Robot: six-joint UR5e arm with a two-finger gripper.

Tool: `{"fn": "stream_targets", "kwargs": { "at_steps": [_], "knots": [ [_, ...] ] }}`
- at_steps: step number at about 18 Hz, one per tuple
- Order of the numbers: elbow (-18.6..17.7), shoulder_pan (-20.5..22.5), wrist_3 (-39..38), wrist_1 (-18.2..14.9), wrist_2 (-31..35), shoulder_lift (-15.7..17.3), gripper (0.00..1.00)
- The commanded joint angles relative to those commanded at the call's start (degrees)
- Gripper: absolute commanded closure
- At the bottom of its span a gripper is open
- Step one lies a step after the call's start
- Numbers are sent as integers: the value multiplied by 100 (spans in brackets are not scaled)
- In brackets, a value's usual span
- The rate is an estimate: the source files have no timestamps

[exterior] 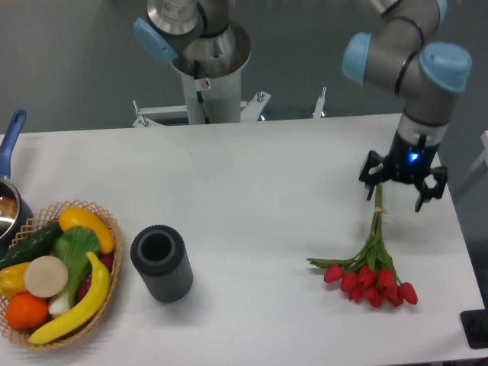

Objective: Pick up the flowers from the table
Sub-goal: 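Lower the open gripper onto the tulip stems above the blooms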

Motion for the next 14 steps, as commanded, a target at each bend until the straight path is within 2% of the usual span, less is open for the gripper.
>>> {"fn": "stream_targets", "kwargs": {
  "at_steps": [5,14],
  "knots": [
    [-44,-53,9,273,97,-281,0],
    [-44,-176,17,300,88,-537,0]
  ]
}}
